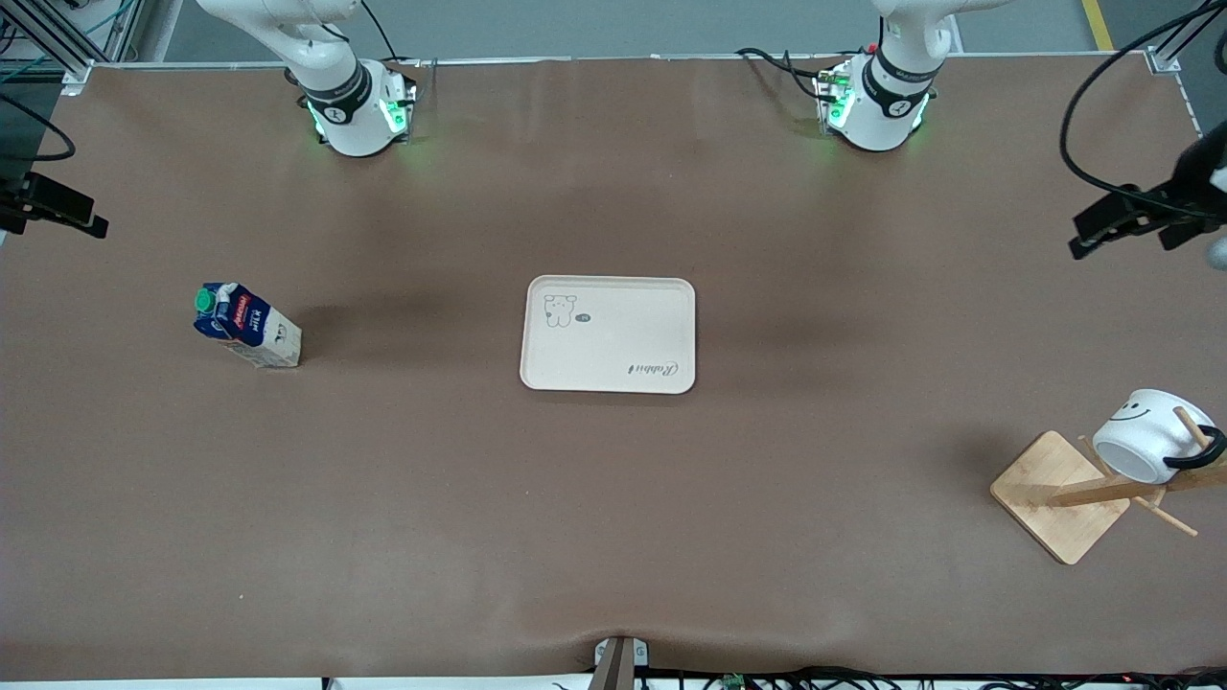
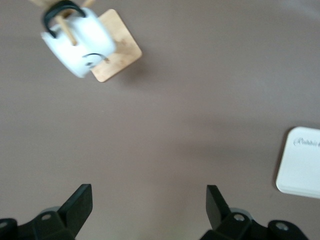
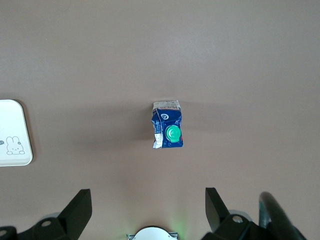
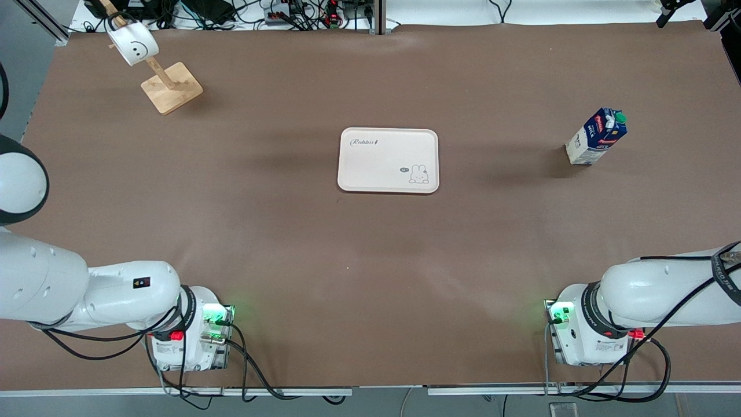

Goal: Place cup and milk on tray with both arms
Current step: 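Move the left gripper toward the white mug on the wooden stand, then grasp the white mug rim with the left gripper and lift it off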

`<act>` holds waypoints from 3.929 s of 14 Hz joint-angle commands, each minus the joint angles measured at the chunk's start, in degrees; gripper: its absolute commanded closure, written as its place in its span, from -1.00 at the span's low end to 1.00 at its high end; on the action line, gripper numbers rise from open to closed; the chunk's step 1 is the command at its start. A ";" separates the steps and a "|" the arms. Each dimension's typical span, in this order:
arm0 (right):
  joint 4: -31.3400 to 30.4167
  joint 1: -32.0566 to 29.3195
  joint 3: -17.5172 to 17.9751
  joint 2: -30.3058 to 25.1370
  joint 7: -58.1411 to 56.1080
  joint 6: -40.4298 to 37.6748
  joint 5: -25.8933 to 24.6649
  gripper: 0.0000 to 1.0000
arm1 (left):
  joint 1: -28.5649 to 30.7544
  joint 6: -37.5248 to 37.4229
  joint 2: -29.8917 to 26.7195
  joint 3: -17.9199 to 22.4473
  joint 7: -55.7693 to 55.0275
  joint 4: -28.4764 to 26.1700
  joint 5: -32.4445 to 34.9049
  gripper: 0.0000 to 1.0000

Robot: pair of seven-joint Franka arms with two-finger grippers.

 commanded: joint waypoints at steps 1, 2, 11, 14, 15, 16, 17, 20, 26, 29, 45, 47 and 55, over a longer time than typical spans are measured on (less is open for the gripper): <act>-0.41 -0.29 0.47 -1.20 0.67 -0.02 -0.26 -1.00 | 4.17 4.99 -0.66 -0.36 1.63 -3.31 -1.26 -1.00; -0.41 -0.29 0.47 -1.20 0.67 -0.02 -0.26 -1.00 | 5.49 7.45 -0.93 -0.36 2.77 -5.24 -2.39 -1.00; -0.41 -0.55 0.39 -1.20 0.67 -0.11 -0.26 -1.00 | 19.73 33.81 -1.19 -0.18 31.68 -23.26 -23.04 -1.00; -0.41 -0.64 0.39 -1.11 0.67 -0.11 -0.26 -1.00 | 20.00 41.38 0.56 -0.18 38.70 -25.38 -25.85 -1.00; -0.41 -0.64 0.39 -1.11 0.67 -0.11 -0.26 -1.00 | 20.26 43.14 1.00 -0.18 40.55 -26.00 -29.35 -1.00; -0.41 -0.73 0.39 -1.11 0.67 -0.11 -0.26 -1.00 | 20.35 44.37 1.87 -0.18 43.01 -26.00 -31.65 -1.00; -0.41 -0.73 0.39 -1.11 0.67 -0.11 -0.26 -1.00 | 20.53 45.26 2.84 -0.18 45.47 -25.83 -32.63 -1.00; -0.41 -0.82 0.39 -1.02 0.67 -0.11 -0.26 -1.00 | 20.97 49.03 5.48 -0.27 50.15 -25.74 -38.86 -1.00; -0.41 -1.17 0.39 -0.93 0.67 -0.28 -0.17 -1.00 | 20.09 58.53 9.70 -3.34 52.17 -25.30 -44.76 -0.90; -0.41 -1.08 0.39 -0.93 0.67 -0.28 -0.17 -1.00 | 20.00 61.60 11.11 -4.92 52.17 -25.21 -45.38 -0.77; 0.38 -1.17 0.47 -0.76 0.67 0.33 0.00 -1.00 | 19.21 55.48 8.22 -8.71 49.81 -25.56 -45.47 1.00; 0.56 -1.43 0.39 -0.41 0.67 0.51 0.09 -1.00 | 19.21 51.96 6.55 -8.71 47.53 -25.83 -45.29 1.00; 1.26 -1.43 0.39 1.79 0.32 2.97 -0.08 -1.00 | 19.21 39.65 2.06 -10.37 26.18 -25.21 -34.67 1.00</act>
